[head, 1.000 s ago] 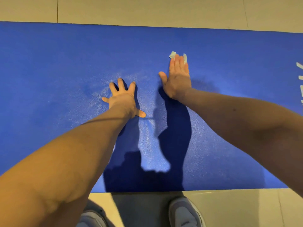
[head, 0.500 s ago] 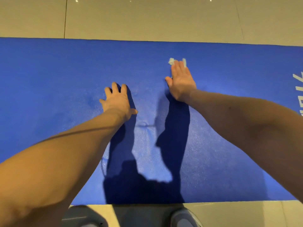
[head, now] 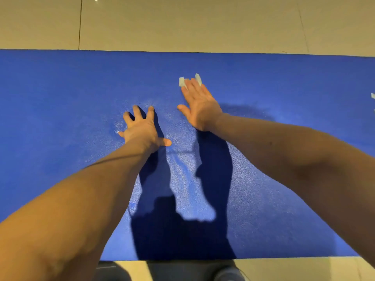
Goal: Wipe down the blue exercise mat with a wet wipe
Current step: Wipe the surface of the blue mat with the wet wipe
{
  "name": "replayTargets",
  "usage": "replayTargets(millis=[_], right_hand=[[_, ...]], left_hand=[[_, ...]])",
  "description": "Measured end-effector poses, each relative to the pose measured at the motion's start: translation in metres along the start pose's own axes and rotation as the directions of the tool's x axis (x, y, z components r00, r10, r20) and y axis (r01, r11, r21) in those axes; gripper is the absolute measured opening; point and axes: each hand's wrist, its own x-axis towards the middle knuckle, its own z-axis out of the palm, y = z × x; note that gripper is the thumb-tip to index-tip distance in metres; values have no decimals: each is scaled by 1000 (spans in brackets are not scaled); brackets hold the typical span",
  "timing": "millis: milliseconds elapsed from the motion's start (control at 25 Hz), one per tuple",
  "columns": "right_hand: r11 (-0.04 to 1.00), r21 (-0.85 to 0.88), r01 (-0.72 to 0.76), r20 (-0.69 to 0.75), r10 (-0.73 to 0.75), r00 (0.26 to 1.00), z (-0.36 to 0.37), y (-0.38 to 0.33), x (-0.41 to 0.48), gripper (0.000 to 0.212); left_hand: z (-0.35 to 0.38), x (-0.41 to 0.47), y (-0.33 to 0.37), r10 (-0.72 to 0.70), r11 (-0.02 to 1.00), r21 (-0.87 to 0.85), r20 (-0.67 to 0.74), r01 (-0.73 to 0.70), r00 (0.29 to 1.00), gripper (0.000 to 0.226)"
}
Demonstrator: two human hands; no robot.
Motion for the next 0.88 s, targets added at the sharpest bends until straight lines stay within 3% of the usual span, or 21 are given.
replayTargets(millis=[160,280,400,520,640,760,880], right_hand=[[941,-77,-330,6,331,943,-24,56,16,87],[904,-132,-406,-2,409,912,-24,53,24,83],[928,-109,-356,-35,354,935,-19,22,33,85],[987,-9,-160,18,160,987,-18,-15,44,85],[1000,21,-4,89,3,996,-16,-7,51,81],[973,-40,-226,32,228,973,-28,38,58,75],[869,-135,-476,63,487,871,-42,51,63,76]], left_hand=[[-3,3,0,-1,1000,-21,21,2,1000,128],[-4,4,1,-8,999,-36,23,9,1000,126],[-4,3,1,-6,999,-40,8,6,1000,123],[-3,3,1,-7,999,-50,6,8,1000,123],[-3,5,0,-12,999,-50,9,13,1000,124],[-4,4,0,-16,999,-43,12,17,1000,123],[-5,5,2,-19,999,-39,15,20,1000,125]])
